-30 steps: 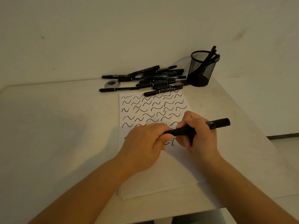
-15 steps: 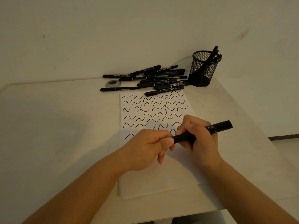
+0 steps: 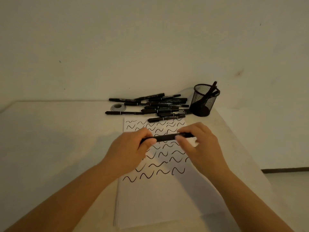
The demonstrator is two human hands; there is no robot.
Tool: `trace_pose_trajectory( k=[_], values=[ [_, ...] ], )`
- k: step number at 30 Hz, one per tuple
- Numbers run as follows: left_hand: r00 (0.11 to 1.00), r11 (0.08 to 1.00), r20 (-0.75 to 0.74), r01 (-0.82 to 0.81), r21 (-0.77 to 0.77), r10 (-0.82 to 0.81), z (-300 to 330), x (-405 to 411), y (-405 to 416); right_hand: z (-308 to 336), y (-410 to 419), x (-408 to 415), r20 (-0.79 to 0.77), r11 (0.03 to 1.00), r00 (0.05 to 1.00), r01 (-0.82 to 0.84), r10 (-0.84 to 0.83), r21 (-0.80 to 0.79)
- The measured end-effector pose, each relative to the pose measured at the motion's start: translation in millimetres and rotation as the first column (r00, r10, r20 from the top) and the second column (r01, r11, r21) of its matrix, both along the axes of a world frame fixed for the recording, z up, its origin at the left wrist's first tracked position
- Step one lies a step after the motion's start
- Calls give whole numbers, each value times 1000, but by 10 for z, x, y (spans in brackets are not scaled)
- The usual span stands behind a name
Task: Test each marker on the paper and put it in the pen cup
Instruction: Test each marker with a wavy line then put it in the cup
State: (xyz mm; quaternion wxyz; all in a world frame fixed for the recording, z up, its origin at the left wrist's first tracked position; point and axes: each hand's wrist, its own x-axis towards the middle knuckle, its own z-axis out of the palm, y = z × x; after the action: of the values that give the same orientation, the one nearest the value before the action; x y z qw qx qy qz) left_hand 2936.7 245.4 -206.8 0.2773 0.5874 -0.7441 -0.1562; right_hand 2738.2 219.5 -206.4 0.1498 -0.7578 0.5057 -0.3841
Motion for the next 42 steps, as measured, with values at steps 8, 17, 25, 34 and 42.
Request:
trace_pose_trajectory(
  k=[8,17,25,34,42],
  values=[
    [948,946,298,-6,-323,108,394,-16,-438,384,-405,269,-537,856,843,-263,-20,-445],
    [883,981,435,-117,-156,174,375,826,-1437,663,-1300,-26,-118,919,965,180,-234,-350],
    [766,980,623,-197,-4,157,-45,1319,-2049,530,-1677,-273,-4,920,942,327,-336,-215],
    [595,977,779,-182,-107,197,-206,1315,-2192,357,-1790,-320,-113,923,916,379,-385,-72],
    [494,978,847,-157,-136,196,-272,1265,-2213,268,-1862,-338,-248,931,898,362,-362,-46]
  ],
)
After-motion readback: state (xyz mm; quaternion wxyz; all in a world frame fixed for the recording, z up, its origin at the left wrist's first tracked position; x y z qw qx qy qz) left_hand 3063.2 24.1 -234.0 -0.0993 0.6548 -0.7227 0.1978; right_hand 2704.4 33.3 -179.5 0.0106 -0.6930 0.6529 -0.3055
